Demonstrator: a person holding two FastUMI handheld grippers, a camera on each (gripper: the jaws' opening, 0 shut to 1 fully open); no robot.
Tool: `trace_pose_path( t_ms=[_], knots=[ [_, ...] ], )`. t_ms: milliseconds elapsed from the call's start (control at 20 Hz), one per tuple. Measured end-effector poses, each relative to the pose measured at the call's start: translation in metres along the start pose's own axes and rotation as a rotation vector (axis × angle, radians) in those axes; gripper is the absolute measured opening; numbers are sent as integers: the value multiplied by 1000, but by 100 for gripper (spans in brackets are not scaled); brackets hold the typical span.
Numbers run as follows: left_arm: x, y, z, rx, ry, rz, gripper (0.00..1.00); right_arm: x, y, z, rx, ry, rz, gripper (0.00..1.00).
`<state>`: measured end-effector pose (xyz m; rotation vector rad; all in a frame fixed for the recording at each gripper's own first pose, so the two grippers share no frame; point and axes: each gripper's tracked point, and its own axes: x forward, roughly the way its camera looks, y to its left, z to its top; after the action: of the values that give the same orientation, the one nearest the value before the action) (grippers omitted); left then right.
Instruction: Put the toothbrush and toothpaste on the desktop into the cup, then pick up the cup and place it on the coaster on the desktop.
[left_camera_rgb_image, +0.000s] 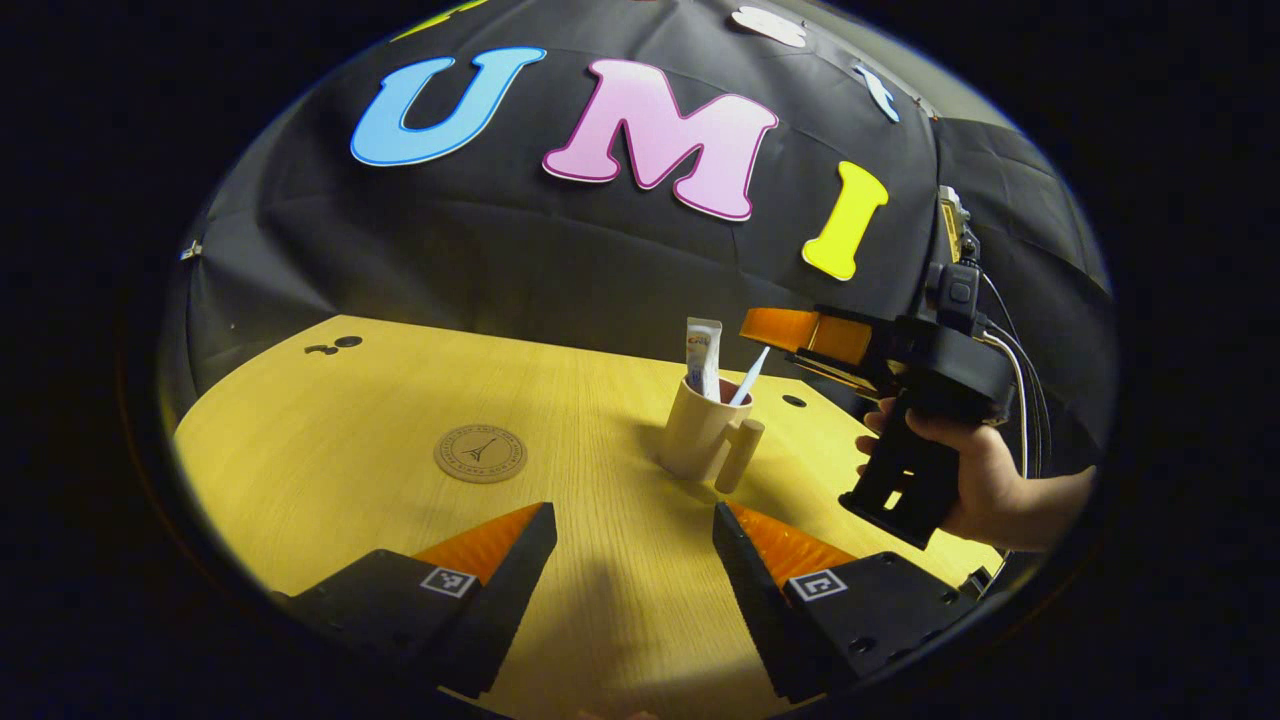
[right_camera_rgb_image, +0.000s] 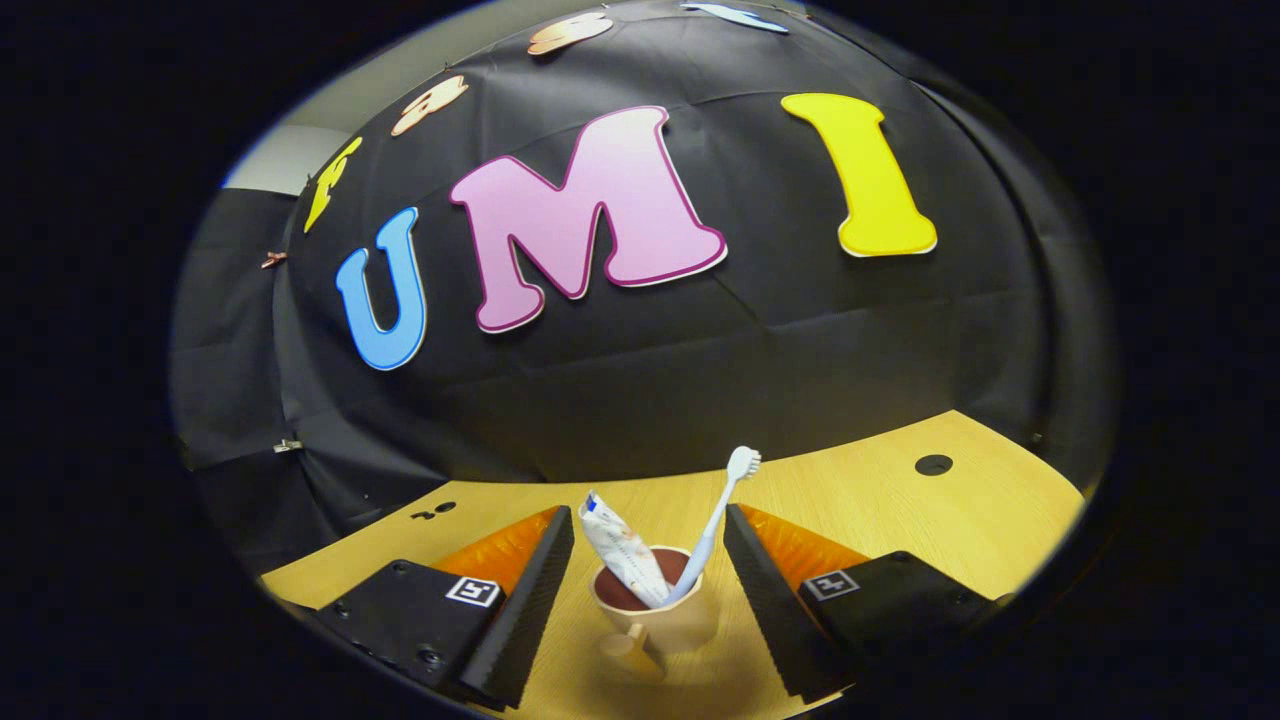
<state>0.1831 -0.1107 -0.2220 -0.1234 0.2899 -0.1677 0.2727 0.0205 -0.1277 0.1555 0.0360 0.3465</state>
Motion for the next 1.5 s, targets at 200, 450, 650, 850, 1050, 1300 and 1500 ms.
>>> trace_pose_path(
  t_ms=[200,450,650,850,1050,1300,1500],
  knots=[
    [-21,11,8,-11,5,57,98,-3,6,7,-98,75,-8,98],
    [-45,27,14,-11,5,133,97,-6,9,0,-160,256,-19,98],
    [-67,47,8,-50,11,217,98,-12,12,-17,-240,429,7,98],
    [-89,58,3,-116,36,244,98,-20,23,-46,-269,577,24,98],
    [-127,91,-4,-89,87,294,98,-28,20,-73,-163,735,-47,96],
    [-164,120,-7,-27,145,316,98,-18,12,-88,-36,827,-137,97],
    [-176,127,0,-5,160,303,98,-14,3,-104,-8,911,-212,96]
  ],
)
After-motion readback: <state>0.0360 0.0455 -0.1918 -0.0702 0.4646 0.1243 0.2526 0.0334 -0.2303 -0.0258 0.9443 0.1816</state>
